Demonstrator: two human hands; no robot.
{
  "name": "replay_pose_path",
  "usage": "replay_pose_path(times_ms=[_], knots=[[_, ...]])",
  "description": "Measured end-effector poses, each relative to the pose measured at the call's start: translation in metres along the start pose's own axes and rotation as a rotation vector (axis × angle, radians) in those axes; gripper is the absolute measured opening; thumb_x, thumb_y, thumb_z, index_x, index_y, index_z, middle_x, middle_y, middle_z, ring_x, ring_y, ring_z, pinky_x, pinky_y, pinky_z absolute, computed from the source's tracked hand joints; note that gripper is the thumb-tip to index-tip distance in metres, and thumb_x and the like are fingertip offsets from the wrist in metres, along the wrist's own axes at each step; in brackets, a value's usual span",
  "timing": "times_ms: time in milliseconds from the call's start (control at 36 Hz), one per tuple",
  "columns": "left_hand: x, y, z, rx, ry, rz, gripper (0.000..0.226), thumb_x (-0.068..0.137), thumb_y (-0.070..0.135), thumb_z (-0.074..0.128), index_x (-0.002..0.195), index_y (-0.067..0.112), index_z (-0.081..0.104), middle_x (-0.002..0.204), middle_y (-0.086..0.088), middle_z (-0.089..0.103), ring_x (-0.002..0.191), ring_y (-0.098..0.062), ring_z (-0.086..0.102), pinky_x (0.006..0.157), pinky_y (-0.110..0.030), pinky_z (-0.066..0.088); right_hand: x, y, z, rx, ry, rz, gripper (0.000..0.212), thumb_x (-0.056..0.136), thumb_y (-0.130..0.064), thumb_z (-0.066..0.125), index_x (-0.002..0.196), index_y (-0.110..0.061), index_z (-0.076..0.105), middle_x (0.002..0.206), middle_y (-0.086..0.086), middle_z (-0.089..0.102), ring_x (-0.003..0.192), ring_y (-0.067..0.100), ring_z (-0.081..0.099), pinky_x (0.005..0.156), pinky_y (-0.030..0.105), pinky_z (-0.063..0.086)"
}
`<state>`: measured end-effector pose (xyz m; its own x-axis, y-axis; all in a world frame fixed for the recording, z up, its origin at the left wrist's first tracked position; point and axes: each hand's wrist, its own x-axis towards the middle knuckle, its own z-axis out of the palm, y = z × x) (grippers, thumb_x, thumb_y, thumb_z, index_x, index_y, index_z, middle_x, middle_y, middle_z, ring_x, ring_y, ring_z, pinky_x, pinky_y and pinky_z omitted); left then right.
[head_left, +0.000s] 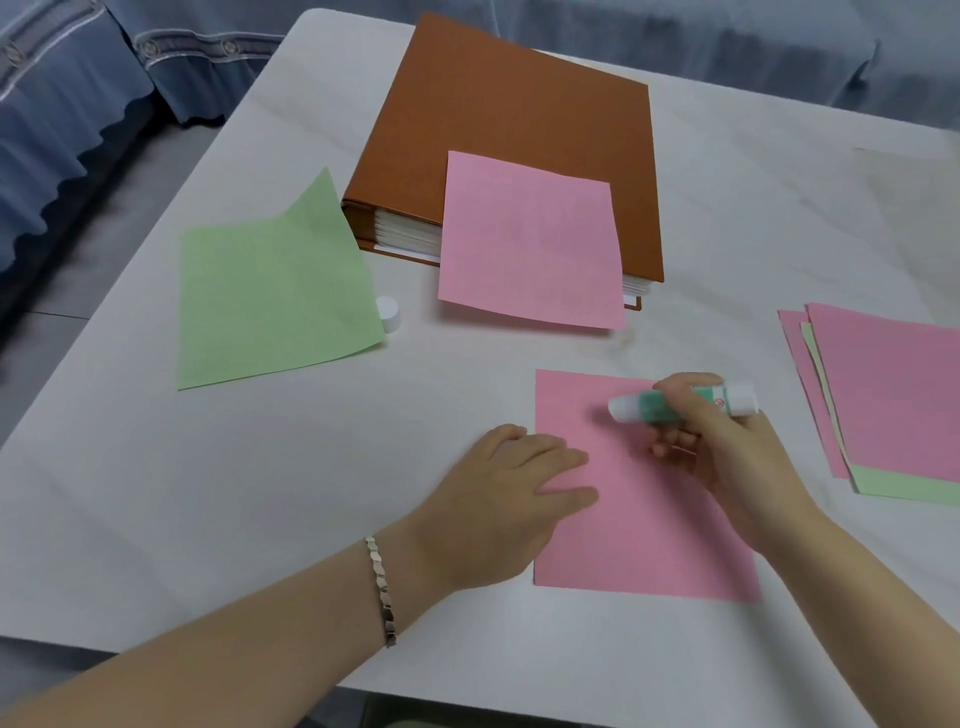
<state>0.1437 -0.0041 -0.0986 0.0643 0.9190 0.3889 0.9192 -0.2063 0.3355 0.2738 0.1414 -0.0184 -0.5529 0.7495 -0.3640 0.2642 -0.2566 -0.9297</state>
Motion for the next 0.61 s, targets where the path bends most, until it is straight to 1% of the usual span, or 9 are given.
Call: replay_pose_path(times_ms=[56,111,167,194,250,361,417,472,611], knots=[[-0.001,0.000,-0.001,-0.028,-0.027,0.021,0.037,0.081,0.014,0.044,0.105,0.017,0.071,0.122,-0.005,0.064,0.113,-0.023,0.057,0.099,-0.038,0.035,-0.002,0.001,0.002,-0.127,0.034,-0.069,0.008,0.086,-0.020,0.061,0.079,-0.017,0.061,0.070,0.001,0.068,0.057,0.015,0.053,0.063,0.028,0.047],[-0.001,0.000,0.000,-0.044,-0.059,0.043,0.037,0.082,0.013,0.042,0.106,0.013,0.070,0.125,-0.005,0.062,0.117,-0.023,0.056,0.103,-0.036,0.034,-0.004,0.003,0.005,-0.257,0.027,-0.120,0.013,0.085,-0.017,0.063,0.073,-0.020,0.064,0.069,-0.004,0.068,0.062,0.015,0.057,0.065,0.029,0.047],[-0.001,-0.001,0.001,-0.069,-0.074,0.046,0.033,0.086,0.016,0.043,0.106,0.010,0.070,0.127,-0.006,0.060,0.119,-0.022,0.055,0.105,-0.035,0.033,-0.003,0.005,0.007,-0.393,0.027,-0.148,0.006,0.082,-0.019,0.067,0.079,-0.022,0.063,0.070,-0.008,0.067,0.066,0.011,0.060,0.064,0.024,0.045],[-0.001,-0.001,0.001,-0.089,-0.071,0.041,0.031,0.089,0.020,0.046,0.105,0.009,0.070,0.127,-0.007,0.060,0.119,-0.022,0.055,0.105,-0.034,0.034,-0.003,0.007,0.007,-0.450,0.026,-0.165,0.007,0.081,-0.020,0.068,0.080,-0.023,0.062,0.069,-0.011,0.066,0.064,0.005,0.059,0.061,0.018,0.043],[-0.001,-0.001,0.003,-0.117,-0.061,0.040,0.031,0.090,0.028,0.050,0.102,0.008,0.070,0.125,-0.008,0.062,0.118,-0.022,0.056,0.105,-0.034,0.035,-0.002,0.006,0.009,-0.521,-0.007,-0.203,0.008,0.080,-0.017,0.069,0.076,-0.022,0.064,0.065,-0.020,0.065,0.056,-0.003,0.055,0.052,0.008,0.038],[-0.002,-0.003,0.005,-0.147,-0.034,0.048,0.028,0.088,0.028,0.055,0.098,0.008,0.071,0.122,-0.006,0.064,0.117,-0.021,0.057,0.103,-0.033,0.037,0.003,0.005,0.014,-0.609,-0.042,-0.231,0.015,0.076,-0.012,0.070,0.071,-0.024,0.065,0.065,-0.028,0.064,0.060,-0.007,0.057,0.055,0.005,0.039],[-0.002,-0.003,0.006,-0.169,-0.027,0.040,0.027,0.087,0.027,0.056,0.098,0.007,0.071,0.122,-0.006,0.064,0.116,-0.021,0.057,0.103,-0.034,0.037,0.007,0.006,0.017,-0.635,-0.036,-0.238,0.013,0.073,-0.012,0.071,0.070,-0.023,0.064,0.066,-0.022,0.065,0.060,-0.004,0.056,0.055,0.006,0.039],[-0.002,-0.004,0.007,-0.182,-0.023,0.038,0.026,0.086,0.026,0.057,0.098,0.007,0.071,0.122,-0.006,0.064,0.116,-0.021,0.057,0.102,-0.035,0.039,0.012,0.006,0.019,-0.649,-0.036,-0.236,0.012,0.070,-0.013,0.072,0.070,-0.021,0.065,0.067,-0.008,0.067,0.060,0.000,0.055,0.055,0.008,0.040],[-0.002,-0.005,0.007,-0.190,-0.009,0.036,0.025,0.085,0.025,0.058,0.098,0.007,0.071,0.122,-0.006,0.064,0.119,-0.020,0.055,0.104,-0.033,0.037,0.021,0.007,0.023,-0.648,-0.018,-0.262,0.009,0.071,-0.011,0.073,0.071,-0.014,0.064,0.072,-0.001,0.068,0.057,0.001,0.052,0.054,0.008,0.040]])
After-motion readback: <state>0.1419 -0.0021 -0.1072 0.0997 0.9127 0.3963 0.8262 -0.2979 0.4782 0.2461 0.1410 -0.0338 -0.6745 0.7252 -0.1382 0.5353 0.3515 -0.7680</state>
